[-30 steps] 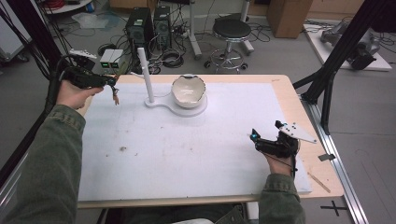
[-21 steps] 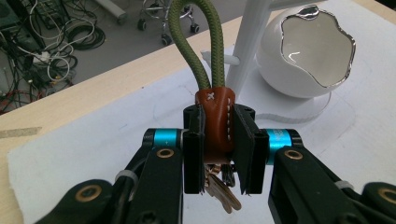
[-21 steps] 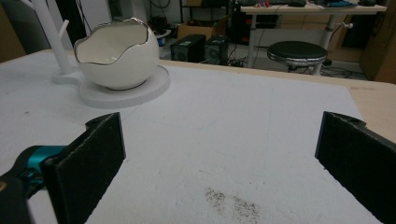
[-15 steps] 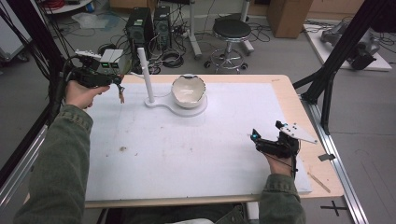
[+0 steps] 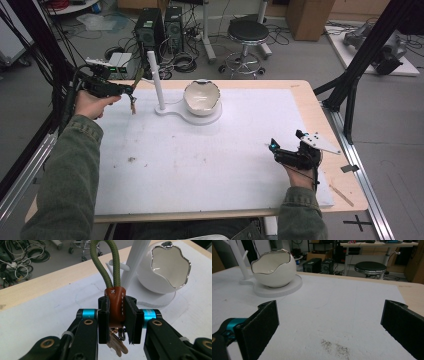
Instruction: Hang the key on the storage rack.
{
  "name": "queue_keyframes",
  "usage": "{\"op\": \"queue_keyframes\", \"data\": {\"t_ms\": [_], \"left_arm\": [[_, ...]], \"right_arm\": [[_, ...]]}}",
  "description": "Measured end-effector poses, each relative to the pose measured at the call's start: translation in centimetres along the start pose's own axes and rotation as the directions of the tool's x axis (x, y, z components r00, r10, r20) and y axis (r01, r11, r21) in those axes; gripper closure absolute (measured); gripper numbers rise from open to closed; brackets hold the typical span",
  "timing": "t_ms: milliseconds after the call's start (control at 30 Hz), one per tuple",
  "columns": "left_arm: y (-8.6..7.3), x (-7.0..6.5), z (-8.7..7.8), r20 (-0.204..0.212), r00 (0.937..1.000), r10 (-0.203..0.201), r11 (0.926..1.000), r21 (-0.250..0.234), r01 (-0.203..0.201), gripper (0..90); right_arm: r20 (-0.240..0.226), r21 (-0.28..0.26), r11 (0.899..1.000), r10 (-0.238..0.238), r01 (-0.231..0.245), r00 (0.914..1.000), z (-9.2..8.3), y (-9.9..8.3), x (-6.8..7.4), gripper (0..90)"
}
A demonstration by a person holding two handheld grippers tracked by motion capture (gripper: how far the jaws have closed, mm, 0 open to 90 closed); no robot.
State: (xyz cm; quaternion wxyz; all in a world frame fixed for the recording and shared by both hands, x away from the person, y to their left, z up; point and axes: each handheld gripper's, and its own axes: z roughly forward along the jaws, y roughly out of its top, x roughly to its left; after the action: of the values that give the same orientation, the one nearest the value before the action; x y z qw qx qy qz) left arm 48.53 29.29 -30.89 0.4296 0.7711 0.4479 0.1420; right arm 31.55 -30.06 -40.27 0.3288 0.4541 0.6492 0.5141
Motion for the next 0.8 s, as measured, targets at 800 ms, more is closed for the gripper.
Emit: {"op": "queue_keyframes", "data": {"t_ms": [800], "left_arm": [[-0.4, -1.2, 2.5, 0.018, 0.998, 0.061, 0.9962, 0.061, -0.062, 74.1]], "right_arm": [[0.0, 0.004, 1.0, -0.002, 0.002, 1.0, 0.1, -0.1, -0.1, 0.6]]}}
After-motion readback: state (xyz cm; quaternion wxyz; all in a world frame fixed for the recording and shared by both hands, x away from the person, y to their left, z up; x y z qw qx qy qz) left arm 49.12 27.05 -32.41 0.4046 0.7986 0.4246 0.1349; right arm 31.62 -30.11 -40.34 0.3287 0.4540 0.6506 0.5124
